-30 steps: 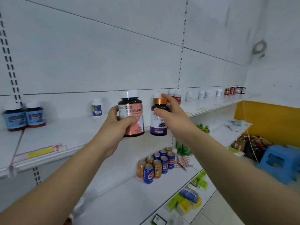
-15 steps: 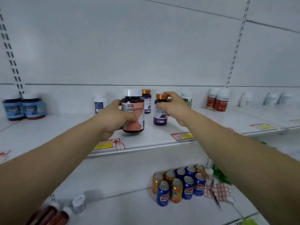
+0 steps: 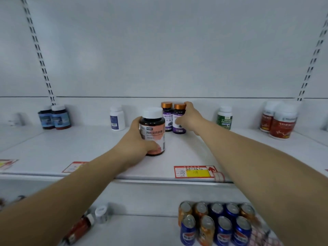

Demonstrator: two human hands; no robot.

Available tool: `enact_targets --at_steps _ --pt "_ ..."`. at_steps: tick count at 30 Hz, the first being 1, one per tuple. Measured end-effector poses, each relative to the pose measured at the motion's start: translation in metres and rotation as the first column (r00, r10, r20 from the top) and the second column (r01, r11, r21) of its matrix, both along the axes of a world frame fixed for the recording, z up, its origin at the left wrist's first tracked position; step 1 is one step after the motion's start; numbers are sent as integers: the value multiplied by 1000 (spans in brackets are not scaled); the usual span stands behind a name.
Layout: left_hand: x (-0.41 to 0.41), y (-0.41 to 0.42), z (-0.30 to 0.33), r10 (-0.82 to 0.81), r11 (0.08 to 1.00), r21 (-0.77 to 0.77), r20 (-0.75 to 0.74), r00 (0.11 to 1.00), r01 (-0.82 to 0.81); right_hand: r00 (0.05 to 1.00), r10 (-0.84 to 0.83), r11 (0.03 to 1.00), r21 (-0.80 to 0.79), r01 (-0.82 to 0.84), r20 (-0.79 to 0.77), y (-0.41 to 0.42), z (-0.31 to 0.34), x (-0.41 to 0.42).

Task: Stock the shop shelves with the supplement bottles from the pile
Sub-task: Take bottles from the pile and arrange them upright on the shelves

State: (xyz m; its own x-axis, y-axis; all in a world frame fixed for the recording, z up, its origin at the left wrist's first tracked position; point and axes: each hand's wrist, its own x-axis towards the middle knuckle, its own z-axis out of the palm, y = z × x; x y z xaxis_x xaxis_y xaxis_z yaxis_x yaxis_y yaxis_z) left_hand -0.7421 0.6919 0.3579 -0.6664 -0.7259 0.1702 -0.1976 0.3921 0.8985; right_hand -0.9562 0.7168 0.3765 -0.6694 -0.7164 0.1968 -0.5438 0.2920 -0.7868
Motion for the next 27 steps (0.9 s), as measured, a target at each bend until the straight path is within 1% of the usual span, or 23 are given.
enact_targets --at_steps 4,9,12,14,16,21,24,27 --pt "-1 1 -1 2 1000 -14 9 1000 -2 999 -26 1000 -10 26 -27 -3 -7 -7" --pt "-1 1 1 -20 1000 -16 -13 1000 20 998 -37 999 34 39 -55 7 -1 3" --pt "-8 2 8 -46 998 31 -64 997 48 998 -8 999 -54 4 -65 36 11 21" --pt "-19 7 14 -89 993 65 -113 990 97 998 36 996 -84 -40 -44 64 14 32" --pt "-37 17 18 -147 981 101 -156 977 164 999 53 996 -71 -54 -7 95 12 40" --pt "-82 74 23 -300 935 129 -198 933 329 1000 16 999 -41 -16 2 177 -2 41" --pt "-112 133 25 -419 883 126 -226 879 453 998 -67 996 -54 68 20 245 -6 29" --pt "-147 203 26 -537 815 111 -226 813 569 986 -166 985 -36 166 -6 323 -9 10"
